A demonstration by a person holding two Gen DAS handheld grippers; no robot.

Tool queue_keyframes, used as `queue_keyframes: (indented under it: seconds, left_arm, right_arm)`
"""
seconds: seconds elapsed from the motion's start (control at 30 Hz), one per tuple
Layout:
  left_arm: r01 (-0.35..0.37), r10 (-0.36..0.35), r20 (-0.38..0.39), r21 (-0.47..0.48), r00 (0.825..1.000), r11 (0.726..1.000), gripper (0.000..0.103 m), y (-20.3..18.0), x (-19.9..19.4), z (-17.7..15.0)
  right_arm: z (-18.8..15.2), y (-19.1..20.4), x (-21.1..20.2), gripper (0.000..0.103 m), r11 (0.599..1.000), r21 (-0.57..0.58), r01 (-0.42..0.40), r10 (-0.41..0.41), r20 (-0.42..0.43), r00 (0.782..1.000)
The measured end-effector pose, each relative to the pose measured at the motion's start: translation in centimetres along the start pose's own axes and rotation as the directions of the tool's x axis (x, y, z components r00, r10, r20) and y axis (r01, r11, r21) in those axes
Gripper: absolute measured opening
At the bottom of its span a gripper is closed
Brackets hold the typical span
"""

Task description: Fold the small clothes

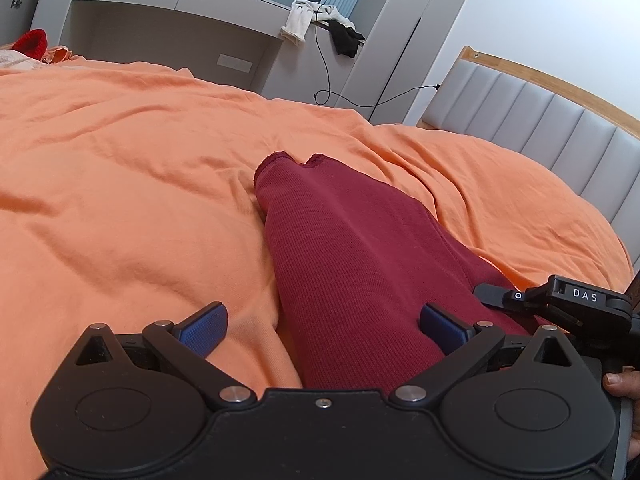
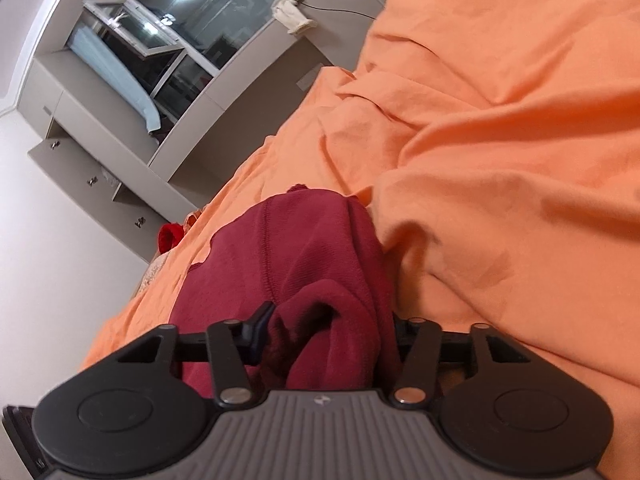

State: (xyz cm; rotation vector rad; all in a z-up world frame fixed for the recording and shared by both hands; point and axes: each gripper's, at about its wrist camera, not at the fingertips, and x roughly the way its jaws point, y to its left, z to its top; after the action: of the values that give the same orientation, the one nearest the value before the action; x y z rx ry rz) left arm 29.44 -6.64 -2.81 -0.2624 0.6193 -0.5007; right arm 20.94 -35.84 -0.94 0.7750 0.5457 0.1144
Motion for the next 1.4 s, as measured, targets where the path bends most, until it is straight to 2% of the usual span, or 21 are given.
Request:
queue_keyframes:
  seconds: [0.27,0.67,0.97,1.07,1.2,1.33,1.4]
  left_arm:
    - [0.000,0.000,0.000,-0.001,1.000,1.000,0.103,0.0,0.0,0.0]
    - [0.009,-0.010,-0.027,-0.019,1.000,1.000,0.102,0.2,0.2,0.2]
    - [0.044,-0.051,-0.113,-0.069,0.992,0.997,0.098,0.3,1.2,1.1]
    - [0.045,-0.055,-0.127,-0.078,0.990,0.996,0.089,0.2,1.3,1.4]
    - [0.043,-0.050,-0.107,-0.067,0.993,0.997,0.053,-0.7,0.8,1.5]
    - [0.016,-0.017,-0.075,-0.009,0.997,1.000,0.038,-1.8,0.1,1.8]
    - [0.019,-0.019,-0.041,0.004,0.999,1.000,0.033,-2.0,-0.7,2.0]
  right_arm:
    - [-0.8,2.6,-0.6,0.048,0.972,-0.220,0.080,-0.069,0.058,0.996]
    - [-1.0,2.8,-0.8,0.048,0.971,-0.222,0.089,-0.077,0.064,0.995]
    - [-1.5,3.9,-1.0,0.043,0.952,-0.283,0.117,-0.094,0.094,0.991]
    - [-1.6,4.6,-1.2,0.038,0.941,-0.314,0.124,-0.095,0.106,0.990]
    - [-2.3,6.1,-1.5,0.034,0.904,-0.397,0.157,-0.101,0.157,0.982]
    - [-2.9,7.5,-1.9,0.033,0.877,-0.448,0.175,-0.092,0.201,0.975]
    - [-3.0,8.3,-2.1,0.032,0.863,-0.470,0.182,-0.084,0.221,0.972]
